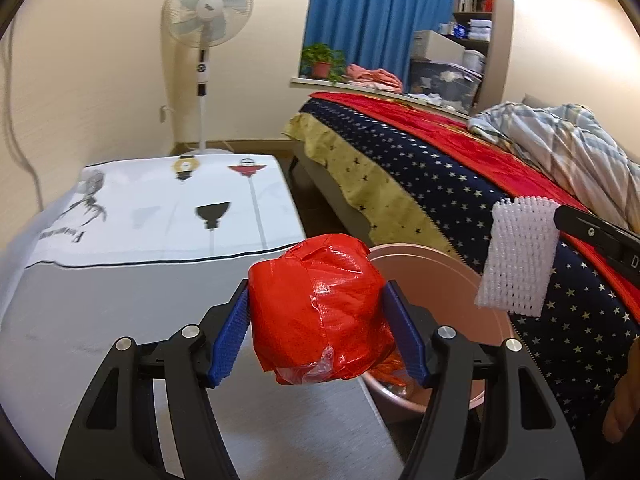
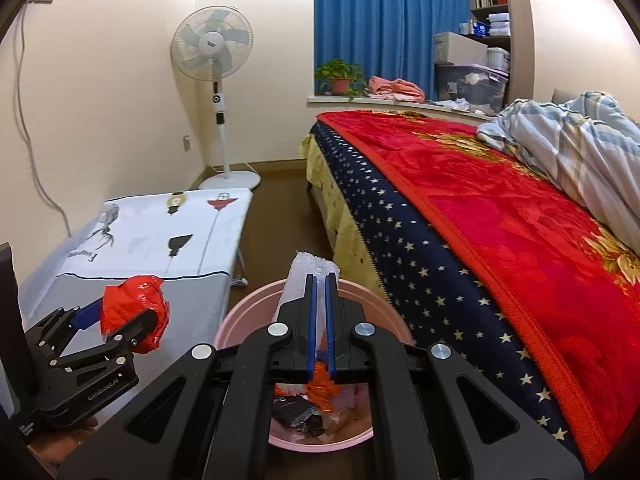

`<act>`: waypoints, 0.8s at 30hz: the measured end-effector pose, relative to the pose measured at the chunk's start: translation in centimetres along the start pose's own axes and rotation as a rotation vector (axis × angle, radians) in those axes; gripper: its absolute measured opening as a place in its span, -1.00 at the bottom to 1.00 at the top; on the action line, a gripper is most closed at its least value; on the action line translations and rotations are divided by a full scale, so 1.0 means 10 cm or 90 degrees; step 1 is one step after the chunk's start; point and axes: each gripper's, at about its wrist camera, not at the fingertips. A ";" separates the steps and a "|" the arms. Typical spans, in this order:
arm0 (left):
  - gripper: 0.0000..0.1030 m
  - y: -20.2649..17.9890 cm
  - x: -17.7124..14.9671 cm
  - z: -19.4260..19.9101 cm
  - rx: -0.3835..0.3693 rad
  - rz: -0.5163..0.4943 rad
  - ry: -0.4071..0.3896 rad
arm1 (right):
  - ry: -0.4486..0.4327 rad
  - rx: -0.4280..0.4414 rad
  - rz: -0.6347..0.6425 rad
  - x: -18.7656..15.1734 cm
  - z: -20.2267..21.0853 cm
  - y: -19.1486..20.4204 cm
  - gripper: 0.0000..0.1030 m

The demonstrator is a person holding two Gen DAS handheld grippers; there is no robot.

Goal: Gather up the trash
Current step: 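Carry the red bag over the pink bin with the left tool while the right tool carries the mesh pad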

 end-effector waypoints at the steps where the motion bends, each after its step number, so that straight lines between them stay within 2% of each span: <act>1: 0.24 -0.03 0.00 -0.02 -0.003 -0.003 0.000 | 0.001 -0.005 -0.005 0.00 -0.01 -0.03 -0.92; 9: 0.24 -0.26 0.03 -0.23 -0.034 -0.022 0.011 | 0.008 -0.038 -0.030 0.00 -0.07 -0.20 -0.92; 24: 0.25 -0.45 0.02 -0.43 -0.057 -0.032 0.028 | 0.023 -0.065 -0.052 -0.02 -0.17 -0.33 -0.91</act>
Point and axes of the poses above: each gripper's, at about its wrist camera, not at the fingertips, and z roughly against the way its jaws point, y to its left, x to its top, and after that the axes turned 7 degrees about y, right-handed
